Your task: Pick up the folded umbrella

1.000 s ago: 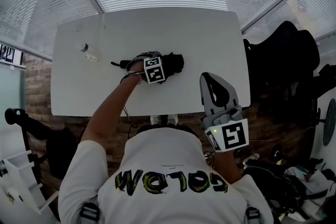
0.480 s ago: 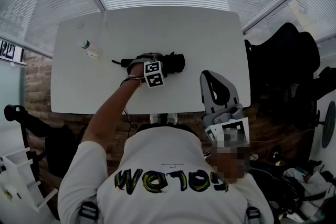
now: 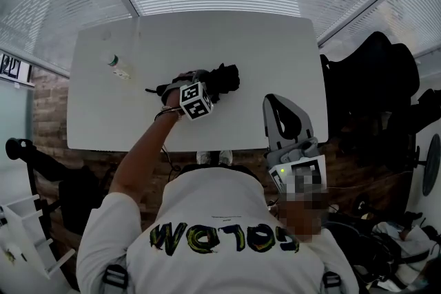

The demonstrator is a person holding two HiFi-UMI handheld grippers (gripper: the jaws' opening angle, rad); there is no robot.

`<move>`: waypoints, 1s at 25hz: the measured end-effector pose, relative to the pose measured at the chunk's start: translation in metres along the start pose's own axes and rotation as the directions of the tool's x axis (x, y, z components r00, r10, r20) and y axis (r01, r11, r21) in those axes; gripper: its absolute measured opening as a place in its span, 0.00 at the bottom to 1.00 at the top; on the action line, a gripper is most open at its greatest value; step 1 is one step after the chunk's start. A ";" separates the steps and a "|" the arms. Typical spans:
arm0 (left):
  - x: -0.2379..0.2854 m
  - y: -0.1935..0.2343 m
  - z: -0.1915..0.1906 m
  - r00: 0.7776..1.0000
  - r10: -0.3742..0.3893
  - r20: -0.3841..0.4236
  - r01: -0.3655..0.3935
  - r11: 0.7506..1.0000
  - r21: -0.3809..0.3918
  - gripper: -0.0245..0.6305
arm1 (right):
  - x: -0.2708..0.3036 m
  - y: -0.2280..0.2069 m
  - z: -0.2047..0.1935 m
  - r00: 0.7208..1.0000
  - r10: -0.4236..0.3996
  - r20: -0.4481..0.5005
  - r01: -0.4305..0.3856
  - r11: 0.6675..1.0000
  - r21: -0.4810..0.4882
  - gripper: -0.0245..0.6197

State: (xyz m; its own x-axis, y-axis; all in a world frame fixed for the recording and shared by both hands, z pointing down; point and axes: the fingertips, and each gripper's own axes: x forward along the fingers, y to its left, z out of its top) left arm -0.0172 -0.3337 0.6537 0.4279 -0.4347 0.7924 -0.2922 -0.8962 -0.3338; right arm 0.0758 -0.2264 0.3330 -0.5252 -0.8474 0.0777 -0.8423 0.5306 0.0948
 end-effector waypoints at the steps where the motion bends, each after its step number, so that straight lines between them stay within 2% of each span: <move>1: -0.005 0.003 0.002 1.000 0.008 0.016 -0.007 1.000 -0.022 0.41 | 0.000 0.000 0.000 1.000 0.002 0.001 -0.002 1.000 0.000 0.06; 7: -0.035 0.024 0.011 0.991 0.094 0.097 -0.083 0.990 -0.115 0.41 | 0.004 0.002 0.002 1.000 0.015 0.010 -0.015 1.000 -0.002 0.06; 14: -0.078 0.047 0.032 0.960 0.187 0.208 -0.137 0.963 -0.230 0.41 | 0.009 0.002 0.004 1.000 0.022 0.017 -0.022 1.000 -0.004 0.06; 19: -0.109 0.058 0.040 0.913 0.273 0.305 -0.163 0.926 -0.342 0.41 | 0.012 0.003 0.007 1.000 0.025 0.019 -0.025 1.000 -0.007 0.06; 25: -0.152 0.068 0.047 0.840 0.376 0.392 -0.150 0.853 -0.499 0.41 | 0.014 0.000 0.007 0.999 0.029 0.018 -0.029 1.000 -0.007 0.06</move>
State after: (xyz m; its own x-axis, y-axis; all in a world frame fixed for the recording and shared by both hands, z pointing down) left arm -0.0619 -0.3326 0.4864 0.5843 -0.7370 0.3398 -0.7404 -0.6555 -0.1486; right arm 0.0674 -0.2381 0.3268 -0.5512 -0.8320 0.0623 -0.8260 0.5547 0.0998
